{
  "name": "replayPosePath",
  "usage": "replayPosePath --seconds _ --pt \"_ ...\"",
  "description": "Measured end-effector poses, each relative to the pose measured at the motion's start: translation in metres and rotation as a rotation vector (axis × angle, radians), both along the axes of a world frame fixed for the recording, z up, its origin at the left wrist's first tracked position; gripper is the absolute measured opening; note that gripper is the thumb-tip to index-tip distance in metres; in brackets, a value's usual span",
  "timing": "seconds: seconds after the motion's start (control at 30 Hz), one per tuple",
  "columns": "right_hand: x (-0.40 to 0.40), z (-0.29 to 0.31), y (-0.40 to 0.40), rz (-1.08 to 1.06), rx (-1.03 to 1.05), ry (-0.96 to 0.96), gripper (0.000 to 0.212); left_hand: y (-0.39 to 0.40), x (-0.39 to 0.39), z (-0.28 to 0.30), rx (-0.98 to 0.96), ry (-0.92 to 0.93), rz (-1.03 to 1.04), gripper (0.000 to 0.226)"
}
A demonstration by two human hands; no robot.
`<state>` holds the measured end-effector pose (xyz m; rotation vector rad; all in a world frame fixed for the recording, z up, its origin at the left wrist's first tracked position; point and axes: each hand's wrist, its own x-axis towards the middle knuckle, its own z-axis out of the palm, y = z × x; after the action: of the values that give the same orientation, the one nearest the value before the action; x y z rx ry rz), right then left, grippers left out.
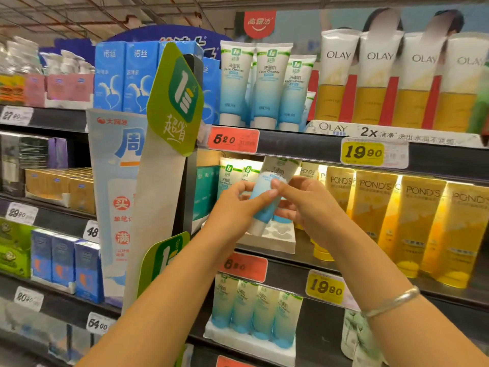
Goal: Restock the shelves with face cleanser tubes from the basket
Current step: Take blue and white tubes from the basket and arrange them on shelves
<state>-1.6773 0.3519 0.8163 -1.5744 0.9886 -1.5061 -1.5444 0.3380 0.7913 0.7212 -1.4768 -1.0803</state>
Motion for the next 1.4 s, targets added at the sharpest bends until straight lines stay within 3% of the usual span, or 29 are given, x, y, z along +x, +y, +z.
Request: replayPosePath --seconds 0.13,0.3,0.37,0.47,0.73,0.9,1.07,1.17,1.27,1.4 --pt "-0.005 0.001 -0.012 -0.248 -0.139 0.091 0.007 -0.016 -0.007 0.009 -0.123 -0.123 0.109 0.031" --pt "-0.007 -0.011 -0.036 -0.452 -0.155 0.100 0.016 -0.032 -0.019 0.007 -0.091 -0.179 0.123 0.016" --pt "-0.005 -0.017 -0.042 -0.464 -0.174 0.097 0.016 -0.035 -0.023 0.005 -0.062 -0.175 0.120 0.024" --pt "-0.001 -0.025 -0.052 -0.574 -0.183 0.246 0.028 -0.039 -0.025 0.003 -0.049 -0.193 0.131 0.038" --pt "0.007 -0.013 -0.074 -0.734 0.049 0.662 0.035 -0.051 -0.016 -0.009 -0.025 -0.265 0.217 0.029" --pt "0.012 -0.005 -0.076 -0.724 0.110 0.758 0.037 -0.052 -0.011 -0.011 -0.027 -0.274 0.253 0.019" --pt "0.016 -0.006 -0.061 -0.660 0.182 0.626 0.041 -0.043 -0.006 -0.013 -0.037 -0.210 0.243 0.013" --pt "0.016 -0.016 -0.034 -0.624 0.072 0.497 0.044 -0.028 0.001 -0.011 -0.057 -0.121 0.193 0.013" --pt "0.014 -0.028 0.001 -0.668 -0.036 0.438 0.026 -0.004 0.009 -0.017 -0.033 -0.026 0.085 0.015" --pt "0.017 -0.060 0.055 -0.678 0.017 0.257 0.014 0.033 0.012 -0.050 0.040 0.006 -0.091 0.018"
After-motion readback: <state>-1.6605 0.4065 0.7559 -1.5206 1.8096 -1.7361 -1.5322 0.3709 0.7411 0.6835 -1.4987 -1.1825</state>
